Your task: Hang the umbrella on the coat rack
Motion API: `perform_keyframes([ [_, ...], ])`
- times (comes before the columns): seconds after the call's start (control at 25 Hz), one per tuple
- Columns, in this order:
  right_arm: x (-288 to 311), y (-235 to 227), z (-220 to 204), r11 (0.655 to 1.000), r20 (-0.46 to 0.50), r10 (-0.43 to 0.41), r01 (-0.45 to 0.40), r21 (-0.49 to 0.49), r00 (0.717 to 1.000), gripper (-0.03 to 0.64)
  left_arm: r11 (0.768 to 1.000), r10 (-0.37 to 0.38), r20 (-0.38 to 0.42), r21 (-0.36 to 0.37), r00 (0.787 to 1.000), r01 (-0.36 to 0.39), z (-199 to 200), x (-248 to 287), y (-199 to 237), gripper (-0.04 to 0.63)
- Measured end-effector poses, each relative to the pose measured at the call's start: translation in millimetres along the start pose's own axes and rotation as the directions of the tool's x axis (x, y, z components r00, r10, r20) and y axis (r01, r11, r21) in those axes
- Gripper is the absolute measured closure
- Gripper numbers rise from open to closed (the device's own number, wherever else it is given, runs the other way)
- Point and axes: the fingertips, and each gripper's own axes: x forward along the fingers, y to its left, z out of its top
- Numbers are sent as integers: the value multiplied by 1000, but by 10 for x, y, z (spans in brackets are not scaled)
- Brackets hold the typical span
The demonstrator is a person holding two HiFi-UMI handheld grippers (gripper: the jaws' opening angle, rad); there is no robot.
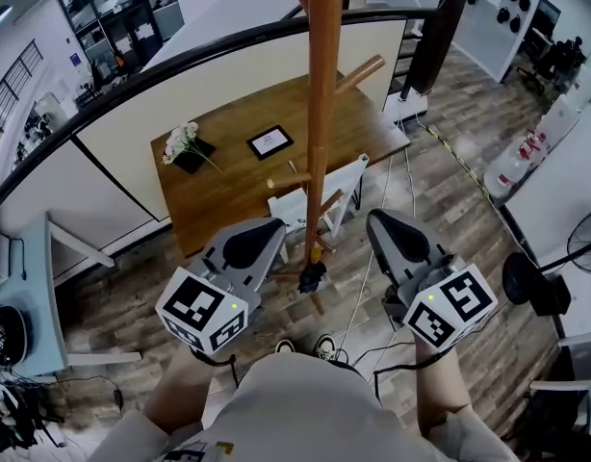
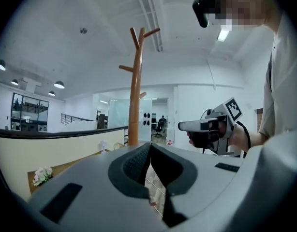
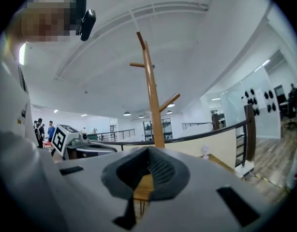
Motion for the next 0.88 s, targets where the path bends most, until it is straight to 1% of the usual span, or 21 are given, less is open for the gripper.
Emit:
perform_keyframes([
  [0.12,-102,45,96,1000,20,3,-2,-10,1000,614,998,12,11,58,1000,-13,144,-101,-68,592],
  [0.2,-162,93,127,1000,34,6,-6,-9,999,614,997,14,19,70,1000,-15,186,-164,-108,592],
  [0.32,-250,139,140,1000,71,3,-3,5,997,614,998,6,39,55,999,-8,210,-237,-161,592],
  [0.36,-269,149,109,1000,70,3,-3,12,998,614,999,6,41,49,999,-8,198,-262,-174,594],
  [0.6,-309,213,-227,998,-10,30,-29,58,1000,614,999,26,5,21,1000,-26,-23,-385,-191,592],
  [0.72,-297,262,-292,996,-23,42,-40,75,999,614,999,40,-17,21,999,-40,-87,-419,-162,592],
  [0.88,-238,321,-273,996,-22,58,-56,72,998,614,998,58,-20,36,998,-57,-68,-442,-111,594],
])
